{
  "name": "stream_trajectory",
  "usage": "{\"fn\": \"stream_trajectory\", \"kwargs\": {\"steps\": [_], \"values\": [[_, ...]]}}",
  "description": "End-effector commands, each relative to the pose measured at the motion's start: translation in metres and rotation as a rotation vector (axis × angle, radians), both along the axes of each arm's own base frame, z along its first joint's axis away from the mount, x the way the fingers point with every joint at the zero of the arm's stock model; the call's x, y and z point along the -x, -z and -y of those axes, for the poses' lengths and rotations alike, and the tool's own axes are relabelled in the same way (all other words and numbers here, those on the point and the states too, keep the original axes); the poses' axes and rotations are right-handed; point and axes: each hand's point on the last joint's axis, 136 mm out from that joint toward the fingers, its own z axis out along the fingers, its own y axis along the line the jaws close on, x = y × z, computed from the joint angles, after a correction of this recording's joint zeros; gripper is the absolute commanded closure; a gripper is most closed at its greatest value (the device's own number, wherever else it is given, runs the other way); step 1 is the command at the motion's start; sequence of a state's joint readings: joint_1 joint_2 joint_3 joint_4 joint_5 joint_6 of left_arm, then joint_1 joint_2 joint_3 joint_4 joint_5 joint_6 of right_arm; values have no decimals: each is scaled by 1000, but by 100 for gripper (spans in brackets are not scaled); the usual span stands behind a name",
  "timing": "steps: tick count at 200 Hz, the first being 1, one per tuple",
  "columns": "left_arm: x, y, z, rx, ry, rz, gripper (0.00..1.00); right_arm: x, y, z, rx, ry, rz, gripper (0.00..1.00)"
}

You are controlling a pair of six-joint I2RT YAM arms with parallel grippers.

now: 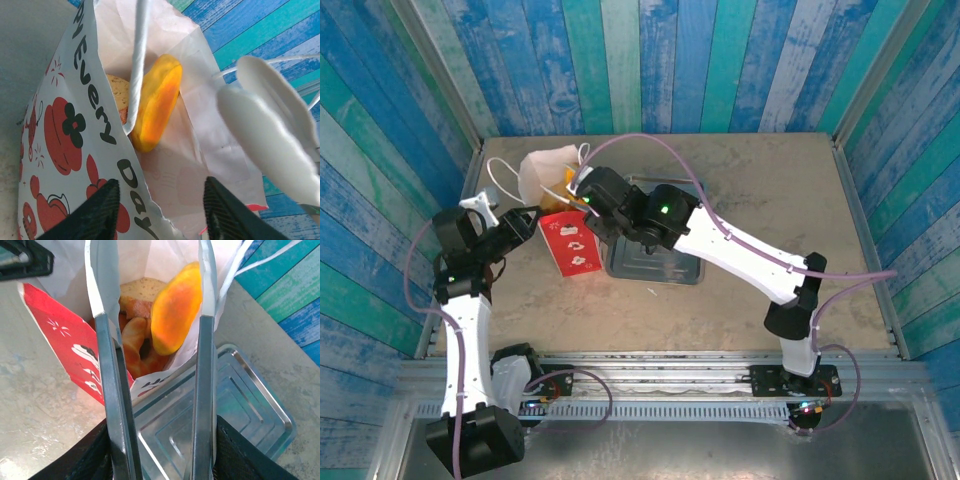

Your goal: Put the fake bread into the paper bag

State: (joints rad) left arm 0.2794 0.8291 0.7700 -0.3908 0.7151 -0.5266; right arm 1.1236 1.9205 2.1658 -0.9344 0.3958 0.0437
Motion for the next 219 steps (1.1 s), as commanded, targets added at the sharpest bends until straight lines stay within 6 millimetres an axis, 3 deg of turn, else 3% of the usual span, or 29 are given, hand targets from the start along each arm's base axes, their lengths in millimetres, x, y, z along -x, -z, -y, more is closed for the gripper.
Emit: {"fn": "stream_trajectory", "kwargs": {"steps": [1,67,100,124,168,180,219], "values": [[2,-20,0,-35,2,47,46,8,-55,9,-155,-1,41,51],[8,-55,-14,-161,-75,97,28,28,-95,30,-301,-28,45,51],[12,-72,-22,-207,-127,136,20,31,-107,59,-326,23,87,51],[16,-83,-29,-243,-175,164,14,28,-105,83,-320,84,107,50],[24,-94,-38,-274,-244,201,3,8,-67,128,-322,215,42,50],[25,-95,-40,-275,-260,206,0,0,-50,140,-320,258,19,50],[27,-96,-41,-264,-278,220,6,-26,25,172,-258,391,-55,50]]}}
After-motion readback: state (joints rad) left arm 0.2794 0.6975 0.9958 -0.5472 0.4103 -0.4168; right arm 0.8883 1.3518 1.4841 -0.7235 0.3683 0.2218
